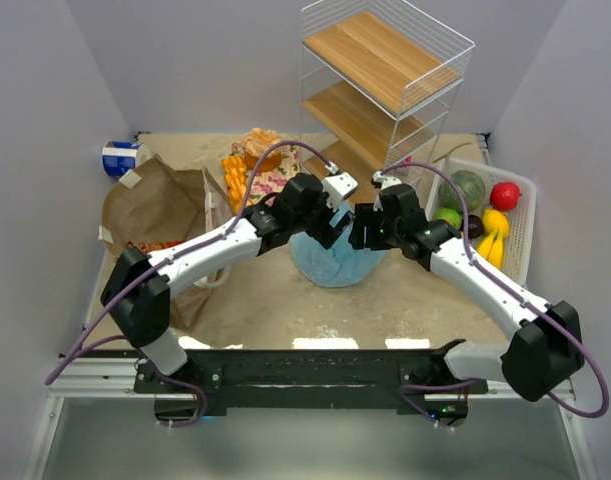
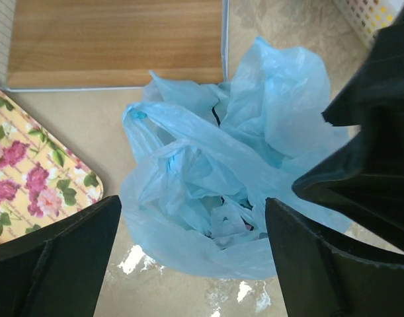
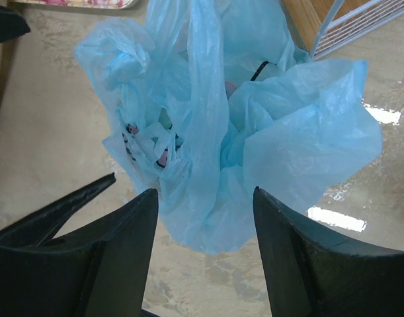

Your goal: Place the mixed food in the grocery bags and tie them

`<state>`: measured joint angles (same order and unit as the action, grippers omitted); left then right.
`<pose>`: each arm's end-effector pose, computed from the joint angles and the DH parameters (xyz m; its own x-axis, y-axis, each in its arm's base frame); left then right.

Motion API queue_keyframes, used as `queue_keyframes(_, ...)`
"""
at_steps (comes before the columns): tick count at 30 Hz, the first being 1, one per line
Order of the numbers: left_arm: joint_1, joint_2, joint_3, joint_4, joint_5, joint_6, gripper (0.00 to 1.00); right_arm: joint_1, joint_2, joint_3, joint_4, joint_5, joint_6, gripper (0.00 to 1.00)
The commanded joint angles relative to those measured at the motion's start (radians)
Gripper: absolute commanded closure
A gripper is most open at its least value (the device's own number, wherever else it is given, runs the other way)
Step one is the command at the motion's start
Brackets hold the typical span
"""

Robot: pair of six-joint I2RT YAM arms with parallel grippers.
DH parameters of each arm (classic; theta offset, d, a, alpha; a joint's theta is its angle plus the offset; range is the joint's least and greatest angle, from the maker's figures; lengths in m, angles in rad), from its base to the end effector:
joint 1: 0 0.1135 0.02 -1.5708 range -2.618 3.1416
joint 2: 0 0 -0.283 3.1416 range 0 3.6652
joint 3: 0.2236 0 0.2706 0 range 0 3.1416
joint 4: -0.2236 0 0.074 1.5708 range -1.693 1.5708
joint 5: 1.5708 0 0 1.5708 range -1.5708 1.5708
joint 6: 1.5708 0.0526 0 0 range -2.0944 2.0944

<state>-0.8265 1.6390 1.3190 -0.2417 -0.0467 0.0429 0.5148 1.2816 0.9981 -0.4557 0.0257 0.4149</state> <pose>0.2834 -0.3041 0.3024 -0.3301 0.4217 -0.8445 0.7228 0.6883 0.0611 0.2644 0.1480 0.2833 -0.7284 0.0510 -0.6833 -0.1989 0.9385 0.2821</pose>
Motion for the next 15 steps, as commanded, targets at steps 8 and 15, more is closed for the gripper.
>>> queue_keyframes(8,0.07,0.122,0.005,0.137,0.137,-0.064,0.32,0.001,-0.102,-0.078,0.081,-0.021,0.024,0.37)
queue_keyframes(15,0.072,0.003,-0.13,0.291,0.096,-0.109,1.0,0.001,-0.055,-0.02,0.136,-0.044,-0.019,0.37)
